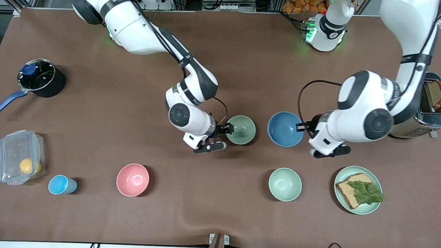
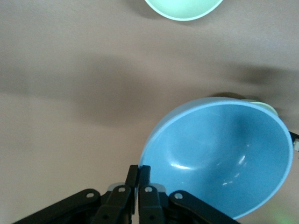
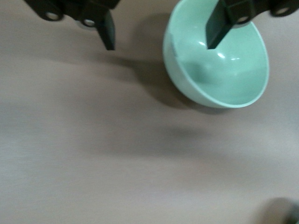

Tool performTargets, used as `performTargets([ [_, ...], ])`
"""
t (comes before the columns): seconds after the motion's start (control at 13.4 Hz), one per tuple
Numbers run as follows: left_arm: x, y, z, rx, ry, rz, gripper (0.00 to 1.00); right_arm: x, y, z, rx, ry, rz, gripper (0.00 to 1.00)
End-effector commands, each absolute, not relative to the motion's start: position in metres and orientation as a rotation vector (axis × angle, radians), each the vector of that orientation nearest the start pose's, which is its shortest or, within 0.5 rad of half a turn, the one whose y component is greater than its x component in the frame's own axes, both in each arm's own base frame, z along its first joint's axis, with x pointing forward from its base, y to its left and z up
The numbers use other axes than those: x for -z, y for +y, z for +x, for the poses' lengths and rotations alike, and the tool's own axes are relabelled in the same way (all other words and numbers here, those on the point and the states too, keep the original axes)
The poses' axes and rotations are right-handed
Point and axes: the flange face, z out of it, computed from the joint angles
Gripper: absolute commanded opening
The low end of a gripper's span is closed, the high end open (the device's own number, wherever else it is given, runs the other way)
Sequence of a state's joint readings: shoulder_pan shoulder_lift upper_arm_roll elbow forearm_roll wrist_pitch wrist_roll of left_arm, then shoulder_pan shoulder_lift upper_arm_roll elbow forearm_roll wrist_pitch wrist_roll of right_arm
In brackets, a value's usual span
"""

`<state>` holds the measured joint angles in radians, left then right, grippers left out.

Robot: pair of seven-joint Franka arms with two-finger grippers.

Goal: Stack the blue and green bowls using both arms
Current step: 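Carry the green bowl and blue bowl toward each other with both grippers, then lower the blue bowl into the green bowl with the left gripper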

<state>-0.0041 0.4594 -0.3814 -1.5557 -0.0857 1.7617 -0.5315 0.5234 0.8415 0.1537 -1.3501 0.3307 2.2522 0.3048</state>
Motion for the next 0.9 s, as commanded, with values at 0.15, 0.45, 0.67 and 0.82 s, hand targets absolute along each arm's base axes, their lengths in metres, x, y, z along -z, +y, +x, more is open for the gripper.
performTargets([
  [0.15, -0.358, -0.293, 0.599, -0.544, -0.518, -3.206, 0.00, -0.253, 0.416, 0.612, -0.269, 0.025, -2.763, 1.00],
  [0.45, -0.347, -0.313, 0.593, -0.547, -0.601, -3.180, 0.00, -0.252, 0.422, 0.612, -0.312, 0.655, -2.742, 1.00],
  [0.67, -0.345, -0.316, 0.592, -0.551, -0.628, -3.172, 0.00, -0.251, 0.412, 0.614, -0.401, 0.949, -2.689, 1.00],
  [0.82, -0.344, -0.318, 0.590, -0.554, -0.642, -3.165, 0.00, -0.252, 0.410, 0.617, -0.449, 1.337, -2.557, 1.00],
])
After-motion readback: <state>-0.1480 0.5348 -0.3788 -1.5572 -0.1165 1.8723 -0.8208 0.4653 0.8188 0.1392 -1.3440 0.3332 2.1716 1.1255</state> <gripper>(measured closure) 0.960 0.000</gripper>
